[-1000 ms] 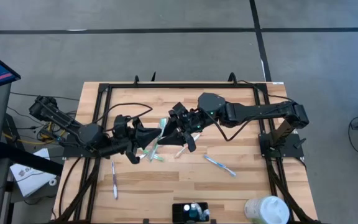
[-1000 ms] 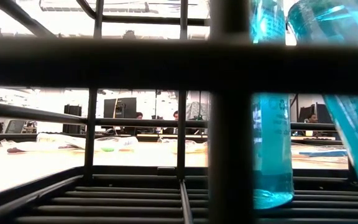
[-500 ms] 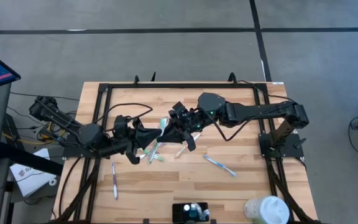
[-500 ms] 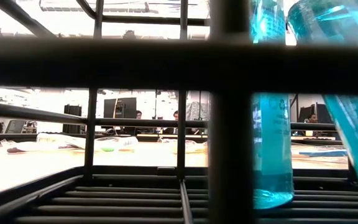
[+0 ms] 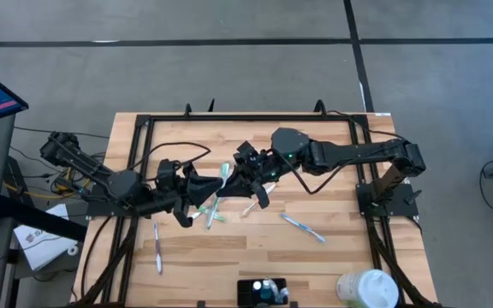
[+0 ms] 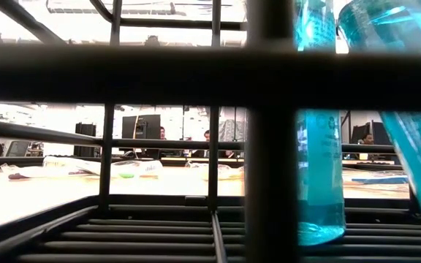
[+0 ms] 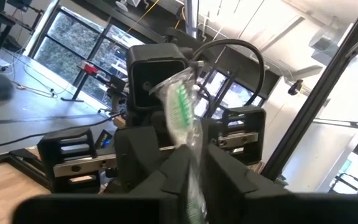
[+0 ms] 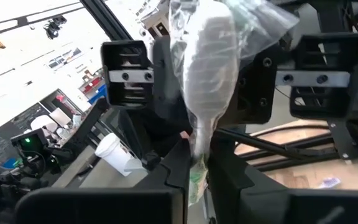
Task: Pick & Place toothbrushing station
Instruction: Put the bottom green toothbrush into the black mesh organizer
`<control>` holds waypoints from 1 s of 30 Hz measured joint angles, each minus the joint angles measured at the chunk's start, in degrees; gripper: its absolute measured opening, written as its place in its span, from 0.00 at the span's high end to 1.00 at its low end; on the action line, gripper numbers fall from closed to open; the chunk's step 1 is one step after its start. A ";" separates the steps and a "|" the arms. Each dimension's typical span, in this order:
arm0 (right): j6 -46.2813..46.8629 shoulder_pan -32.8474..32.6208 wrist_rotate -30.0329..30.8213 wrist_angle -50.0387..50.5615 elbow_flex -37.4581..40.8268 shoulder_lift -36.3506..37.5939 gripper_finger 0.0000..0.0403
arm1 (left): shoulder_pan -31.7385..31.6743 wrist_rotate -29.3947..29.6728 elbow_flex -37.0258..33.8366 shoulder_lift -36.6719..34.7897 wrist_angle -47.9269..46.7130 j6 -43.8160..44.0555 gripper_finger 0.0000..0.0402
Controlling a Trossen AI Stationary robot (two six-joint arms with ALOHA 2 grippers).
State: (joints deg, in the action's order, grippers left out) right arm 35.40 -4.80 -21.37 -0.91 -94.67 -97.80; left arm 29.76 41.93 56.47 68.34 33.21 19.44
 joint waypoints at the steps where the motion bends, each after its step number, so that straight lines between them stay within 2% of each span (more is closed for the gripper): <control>1: -0.28 0.00 0.00 0.44 0.00 0.00 0.94 | 0.28 0.01 0.00 -0.23 -0.08 -0.01 0.85; 9: -3.08 0.00 0.02 3.07 0.02 0.92 0.95 | 3.25 1.13 0.00 -2.21 0.34 -1.20 0.47; 14: -7.82 -0.30 0.22 4.68 -0.02 2.55 0.95 | 4.89 1.16 0.00 -2.41 -0.07 -1.35 0.34; 20: -13.13 -2.76 0.47 8.04 0.00 5.25 0.95 | 5.63 1.19 0.00 -2.24 -2.29 -0.05 0.34; 25: -18.05 -7.44 5.80 15.58 -0.02 7.94 0.95 | 5.63 1.25 0.00 -2.24 -3.23 0.53 0.39; 30: -21.27 -12.38 7.98 22.52 0.01 9.22 0.95 | 5.66 1.05 0.00 -2.20 -6.95 7.27 0.47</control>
State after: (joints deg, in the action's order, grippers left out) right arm 14.13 -17.18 -13.38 21.61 -94.66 -88.58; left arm 35.43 42.99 56.47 66.14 26.27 26.71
